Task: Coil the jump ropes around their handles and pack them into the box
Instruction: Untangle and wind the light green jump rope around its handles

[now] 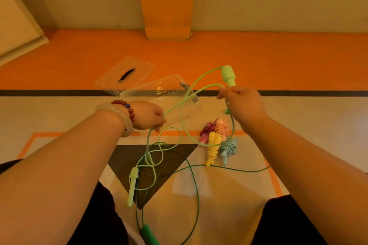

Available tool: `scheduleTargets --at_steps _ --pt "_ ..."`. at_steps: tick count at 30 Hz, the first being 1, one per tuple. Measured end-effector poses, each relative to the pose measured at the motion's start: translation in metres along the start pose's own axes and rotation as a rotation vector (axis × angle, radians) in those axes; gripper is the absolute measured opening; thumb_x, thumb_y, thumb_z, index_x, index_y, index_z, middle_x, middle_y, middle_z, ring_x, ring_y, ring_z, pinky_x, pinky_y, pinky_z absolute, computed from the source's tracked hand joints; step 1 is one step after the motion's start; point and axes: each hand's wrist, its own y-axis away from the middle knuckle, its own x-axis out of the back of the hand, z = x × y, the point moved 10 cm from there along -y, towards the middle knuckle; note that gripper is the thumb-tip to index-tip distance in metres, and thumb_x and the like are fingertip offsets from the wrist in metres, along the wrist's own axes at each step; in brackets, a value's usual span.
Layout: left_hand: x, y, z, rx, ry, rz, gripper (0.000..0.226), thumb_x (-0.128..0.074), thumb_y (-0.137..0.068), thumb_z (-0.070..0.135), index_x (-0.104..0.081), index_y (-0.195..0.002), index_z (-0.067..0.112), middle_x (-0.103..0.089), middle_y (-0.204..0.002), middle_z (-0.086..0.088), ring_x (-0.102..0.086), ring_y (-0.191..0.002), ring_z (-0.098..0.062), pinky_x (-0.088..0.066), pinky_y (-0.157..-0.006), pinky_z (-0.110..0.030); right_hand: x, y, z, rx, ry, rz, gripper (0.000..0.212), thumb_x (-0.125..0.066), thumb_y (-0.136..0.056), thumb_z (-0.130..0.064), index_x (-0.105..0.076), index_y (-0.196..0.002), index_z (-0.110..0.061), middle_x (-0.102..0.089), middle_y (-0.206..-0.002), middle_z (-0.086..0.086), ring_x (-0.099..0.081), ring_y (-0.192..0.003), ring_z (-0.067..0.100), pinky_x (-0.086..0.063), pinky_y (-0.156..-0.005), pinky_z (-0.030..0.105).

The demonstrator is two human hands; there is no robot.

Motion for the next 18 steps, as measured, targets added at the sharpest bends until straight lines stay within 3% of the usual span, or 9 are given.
scheduleTargets --at_steps 3,4,6,7,9,12,15,18 --pt "0.004 -0.001 -0.005 0.023 0.071 0.074 0.031 -0.033 -0.104 0.032 -0.055 -0.085 0.021 -0.054 -0.074 0.002 -0.054 -0.063 -0.012 -0.040 -0.058 -0.023 -0.013 -0.002 0.017 -0.087 0.266 -0.175 0.031 -0.067 -0.088 -0.032 -0.072 -0.101 -0.004 -0.057 -0.071 0.006 -0.045 -0.058 0.014 -0.035 -0.055 0.026" --pt "0.011 0.001 0.004 -0.010 0.063 0.130 0.031 -0.032 -0.104 0.031 -0.056 -0.087 0.022 -0.050 -0.072 0.003 -0.050 -0.060 -0.011 -0.038 -0.054 -0.022 -0.020 0.002 0.019 -0.089 0.326 -0.225 0.038 -0.071 -0.085 -0.033 -0.069 -0.114 -0.008 -0.062 -0.088 0.008 -0.051 -0.069 0.015 -0.039 -0.062 0.025" --pt "0.017 0.002 0.026 -0.084 0.028 0.180 0.029 -0.032 -0.104 0.030 -0.058 -0.093 0.024 -0.049 -0.074 0.004 -0.047 -0.063 -0.011 -0.035 -0.054 -0.022 -0.032 0.008 0.011 -0.004 0.350 -0.265 0.066 -0.076 -0.079 -0.035 -0.051 -0.139 -0.024 -0.049 -0.125 0.009 -0.052 -0.103 0.019 -0.038 -0.082 0.025" --pt "0.014 0.002 0.036 -0.121 0.018 0.172 0.028 -0.033 -0.104 0.031 -0.059 -0.094 0.025 -0.051 -0.077 0.004 -0.050 -0.069 -0.013 -0.037 -0.058 -0.023 -0.040 0.012 0.002 0.059 0.332 -0.303 0.073 -0.078 -0.077 -0.035 -0.045 -0.142 -0.032 -0.041 -0.128 0.006 -0.047 -0.110 0.019 -0.034 -0.086 0.023" --pt "0.006 0.003 0.050 -0.175 0.042 0.138 0.026 -0.037 -0.102 0.033 -0.061 -0.094 0.026 -0.055 -0.079 0.002 -0.053 -0.075 -0.017 -0.042 -0.068 -0.029 -0.060 0.022 -0.010 0.167 0.311 -0.403 0.066 -0.078 -0.076 -0.036 -0.050 -0.136 -0.038 -0.035 -0.121 -0.001 -0.044 -0.110 0.015 -0.032 -0.086 0.022" --pt "0.011 0.006 0.064 -0.240 0.131 0.191 0.028 -0.043 -0.100 0.035 -0.063 -0.096 0.016 -0.049 -0.069 0.002 -0.046 -0.063 -0.013 -0.039 -0.061 -0.029 -0.068 0.027 -0.019 0.247 0.323 -0.418 0.022 -0.073 -0.081 -0.037 -0.073 -0.098 -0.023 -0.046 -0.109 0.001 -0.049 -0.096 0.015 -0.038 -0.074 0.029" --pt "0.022 0.006 0.051 -0.199 0.164 0.227 0.026 -0.045 -0.099 0.036 -0.062 -0.090 0.019 -0.052 -0.064 0.004 -0.048 -0.052 -0.006 -0.039 -0.052 -0.022 -0.042 0.017 -0.025 0.236 0.150 -0.239 0.017 -0.066 -0.088 -0.033 -0.073 -0.081 -0.019 -0.051 -0.085 -0.003 -0.047 -0.069 0.009 -0.035 -0.057 0.019" --pt "0.002 0.002 0.004 0.020 -0.032 0.022 0.024 -0.042 -0.102 0.033 -0.059 -0.092 0.019 -0.061 -0.071 0.007 -0.052 -0.055 0.001 -0.038 -0.052 -0.015 -0.001 0.002 -0.009 0.062 -0.097 0.002 0.026 -0.060 -0.093 -0.032 -0.069 -0.072 -0.020 -0.045 -0.051 -0.009 -0.034 -0.042 0.005 -0.028 -0.045 0.023"
